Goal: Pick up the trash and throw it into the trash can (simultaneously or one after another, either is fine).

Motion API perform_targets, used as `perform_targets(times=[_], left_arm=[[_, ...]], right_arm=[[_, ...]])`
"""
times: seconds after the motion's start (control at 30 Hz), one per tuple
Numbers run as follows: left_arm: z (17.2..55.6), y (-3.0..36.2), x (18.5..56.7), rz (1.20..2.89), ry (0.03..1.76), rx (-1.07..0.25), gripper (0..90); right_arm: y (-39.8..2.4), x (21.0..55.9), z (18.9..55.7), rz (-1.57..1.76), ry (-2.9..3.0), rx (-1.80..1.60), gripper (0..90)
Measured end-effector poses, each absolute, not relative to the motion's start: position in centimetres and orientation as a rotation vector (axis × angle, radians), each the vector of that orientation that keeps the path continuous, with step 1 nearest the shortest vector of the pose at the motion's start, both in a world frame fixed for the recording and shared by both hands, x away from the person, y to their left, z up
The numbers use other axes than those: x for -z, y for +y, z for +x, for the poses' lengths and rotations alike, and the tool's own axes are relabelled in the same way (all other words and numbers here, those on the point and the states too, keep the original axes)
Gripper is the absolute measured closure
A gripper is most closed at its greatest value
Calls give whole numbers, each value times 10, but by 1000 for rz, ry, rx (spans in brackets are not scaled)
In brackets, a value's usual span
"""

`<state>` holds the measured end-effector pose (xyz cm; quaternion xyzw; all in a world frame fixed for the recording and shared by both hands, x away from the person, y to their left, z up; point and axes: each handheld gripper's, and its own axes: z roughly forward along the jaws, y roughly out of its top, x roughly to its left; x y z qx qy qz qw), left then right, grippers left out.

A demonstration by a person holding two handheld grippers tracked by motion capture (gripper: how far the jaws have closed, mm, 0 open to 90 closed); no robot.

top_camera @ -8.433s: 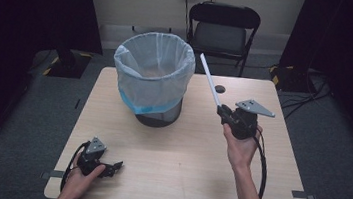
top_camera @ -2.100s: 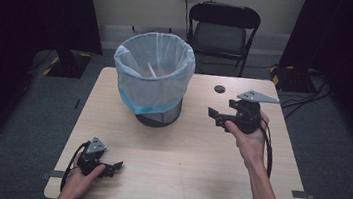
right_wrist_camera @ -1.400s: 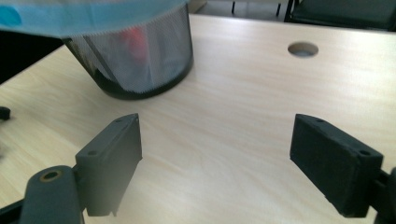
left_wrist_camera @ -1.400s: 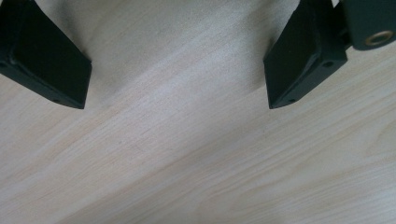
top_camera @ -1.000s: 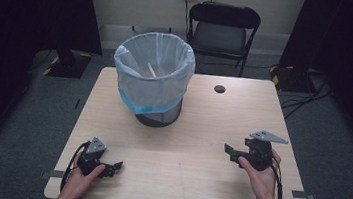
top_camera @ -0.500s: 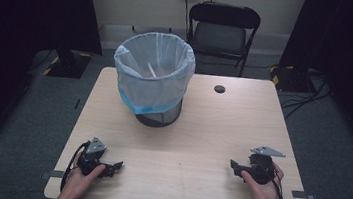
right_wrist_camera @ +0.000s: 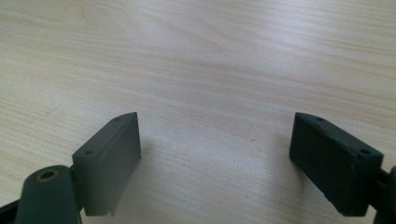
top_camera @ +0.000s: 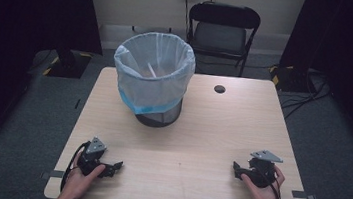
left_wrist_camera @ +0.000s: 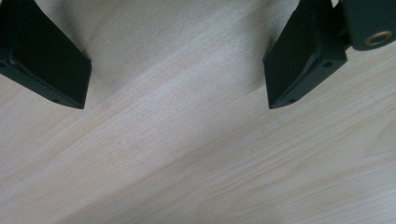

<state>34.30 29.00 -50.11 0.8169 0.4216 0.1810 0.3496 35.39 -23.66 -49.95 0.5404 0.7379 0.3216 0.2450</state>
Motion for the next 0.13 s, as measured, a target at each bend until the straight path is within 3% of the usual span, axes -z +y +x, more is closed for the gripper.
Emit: perform_targets(times=[0.13], left_arm=[[343, 290, 501, 2118, 1091, -472, 69]], right_arm=[[-236, 500, 354, 1471, 2010, -875, 156]])
